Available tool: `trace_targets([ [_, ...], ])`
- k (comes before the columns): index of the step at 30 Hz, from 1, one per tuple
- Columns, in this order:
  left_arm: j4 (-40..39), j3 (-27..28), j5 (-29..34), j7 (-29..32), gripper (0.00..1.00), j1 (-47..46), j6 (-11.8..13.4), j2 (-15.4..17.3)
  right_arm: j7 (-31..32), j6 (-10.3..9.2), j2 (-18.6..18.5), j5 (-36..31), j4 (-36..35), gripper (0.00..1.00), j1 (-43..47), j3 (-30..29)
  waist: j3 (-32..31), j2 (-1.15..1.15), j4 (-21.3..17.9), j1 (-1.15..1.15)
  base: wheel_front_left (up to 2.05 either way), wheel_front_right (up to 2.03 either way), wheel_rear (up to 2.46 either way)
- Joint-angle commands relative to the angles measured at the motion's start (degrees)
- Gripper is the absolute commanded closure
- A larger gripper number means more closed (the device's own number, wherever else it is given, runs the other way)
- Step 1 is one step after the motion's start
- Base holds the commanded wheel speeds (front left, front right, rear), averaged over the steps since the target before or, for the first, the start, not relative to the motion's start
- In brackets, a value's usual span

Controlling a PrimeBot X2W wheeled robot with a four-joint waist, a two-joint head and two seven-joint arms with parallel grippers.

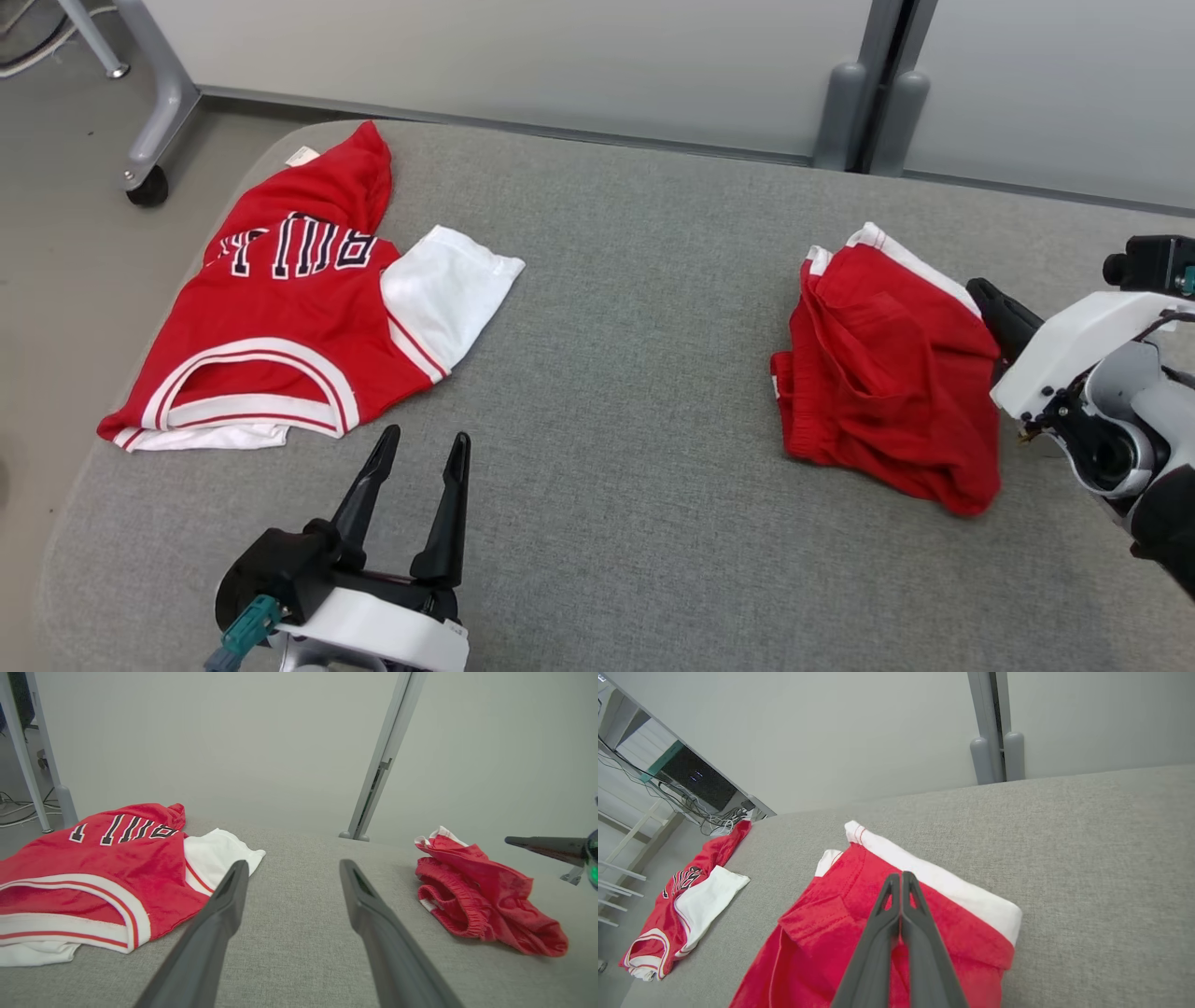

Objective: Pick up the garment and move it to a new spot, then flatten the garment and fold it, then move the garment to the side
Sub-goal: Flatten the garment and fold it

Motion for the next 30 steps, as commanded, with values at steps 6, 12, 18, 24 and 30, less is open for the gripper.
trace_targets([
  [6, 0.43, -0.39, -0.76, -0.02, 0.00, -2.01, -0.24, 0.17, 11.04, 0.02, -0.11, 6.64, 3.32, 1.00, -2.44, -1.56, 2.50, 0.00, 2.41, 0.00, 0.00, 0.00, 0.00],
  [12, 0.98, -1.09, -1.70, -0.02, 0.00, -3.01, 0.01, 0.18, 21.84, 0.03, 1.32, 13.58, 9.17, 1.00, -1.80, -3.71, 3.26, 0.00, 4.42, 0.00, 0.00, 0.00, 0.00],
  [18, 1.54, -0.89, -1.86, -0.02, 0.00, -1.97, 0.32, 0.19, 27.45, 0.03, 2.56, 17.91, 7.17, 1.00, 1.18, -6.01, 2.19, 0.00, 4.96, 0.00, 0.00, 0.00, 0.00],
  [24, 2.15, -0.78, -1.39, -0.02, 0.00, -1.06, 0.62, 0.18, 29.14, 0.03, 2.58, 16.03, 1.84, 1.00, 5.01, -4.77, -0.59, 0.00, 3.76, 0.00, 0.00, 0.00, 0.00],
  [30, 2.51, -0.46, -0.80, -0.02, 0.00, 0.42, 0.81, 0.16, 26.33, 0.03, 3.38, 11.97, -6.80, 1.00, 9.27, -2.66, -3.41, 0.00, 2.01, 0.00, 0.00, 0.00, 0.00],
])
